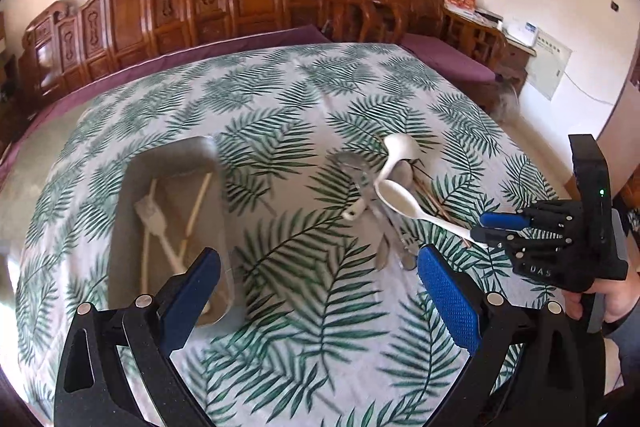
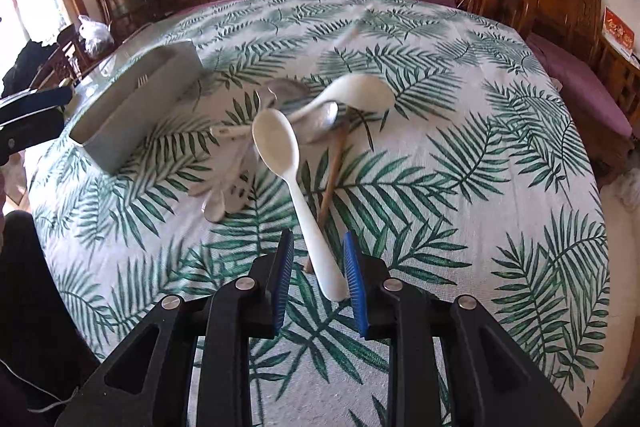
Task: Organize utensils
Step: 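Return both tools to the pile and grasp a white plastic spoon with the right tool, then close the left tool on a metal fork while the right tool holds the white spoon, then carry the metal fork and white spoon with both tools over the grey tray, then open both tools to release the fork and spoon into the tray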
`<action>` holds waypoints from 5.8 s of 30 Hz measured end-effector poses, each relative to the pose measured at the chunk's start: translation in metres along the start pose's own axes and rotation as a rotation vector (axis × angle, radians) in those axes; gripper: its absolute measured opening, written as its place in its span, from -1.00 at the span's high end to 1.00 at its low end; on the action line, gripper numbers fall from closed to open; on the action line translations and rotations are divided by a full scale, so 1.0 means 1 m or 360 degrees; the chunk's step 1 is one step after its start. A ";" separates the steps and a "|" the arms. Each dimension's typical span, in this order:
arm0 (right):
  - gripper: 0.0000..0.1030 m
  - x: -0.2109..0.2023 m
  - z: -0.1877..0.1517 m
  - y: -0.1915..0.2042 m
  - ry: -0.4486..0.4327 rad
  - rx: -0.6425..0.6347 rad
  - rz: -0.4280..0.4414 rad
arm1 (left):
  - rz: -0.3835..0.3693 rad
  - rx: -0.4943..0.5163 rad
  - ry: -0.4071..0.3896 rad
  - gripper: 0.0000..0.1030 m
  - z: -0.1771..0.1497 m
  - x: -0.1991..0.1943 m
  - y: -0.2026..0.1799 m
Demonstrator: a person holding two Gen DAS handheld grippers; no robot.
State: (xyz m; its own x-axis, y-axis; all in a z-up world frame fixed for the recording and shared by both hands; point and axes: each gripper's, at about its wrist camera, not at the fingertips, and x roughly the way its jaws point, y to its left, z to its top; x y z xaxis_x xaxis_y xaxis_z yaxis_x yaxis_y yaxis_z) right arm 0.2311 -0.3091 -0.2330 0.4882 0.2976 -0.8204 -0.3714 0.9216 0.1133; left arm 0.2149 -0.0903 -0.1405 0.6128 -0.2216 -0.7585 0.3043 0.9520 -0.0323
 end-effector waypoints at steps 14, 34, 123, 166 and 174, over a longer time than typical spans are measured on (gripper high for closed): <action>0.45 0.013 0.001 0.004 0.0112 0.0004 0.0084 | -0.0107 0.0089 0.0075 -0.85 -0.006 0.063 -0.016; 0.63 0.050 0.039 0.030 0.0250 -0.0218 -0.0054 | -0.0143 0.0074 0.0095 -0.85 -0.012 0.069 -0.009; 0.83 -0.042 0.048 0.072 -0.0112 -0.0081 0.0043 | -0.0009 -0.0021 0.0102 0.86 0.028 0.013 0.048; 0.83 0.017 0.137 0.174 -0.0125 -0.0178 0.0226 | 0.0060 -0.0259 0.0222 0.85 -0.008 0.056 0.159; 0.83 0.026 0.141 0.188 -0.0122 -0.0166 0.0257 | 0.0050 -0.0268 0.0118 0.85 0.002 0.034 0.165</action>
State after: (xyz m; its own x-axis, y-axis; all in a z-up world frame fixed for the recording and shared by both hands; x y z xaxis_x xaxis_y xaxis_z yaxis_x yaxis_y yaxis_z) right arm 0.2847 -0.0930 -0.1540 0.4727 0.4613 -0.7508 -0.5275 0.8307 0.1783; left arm 0.2876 0.0590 -0.1709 0.5628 -0.1807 -0.8066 0.1554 0.9815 -0.1115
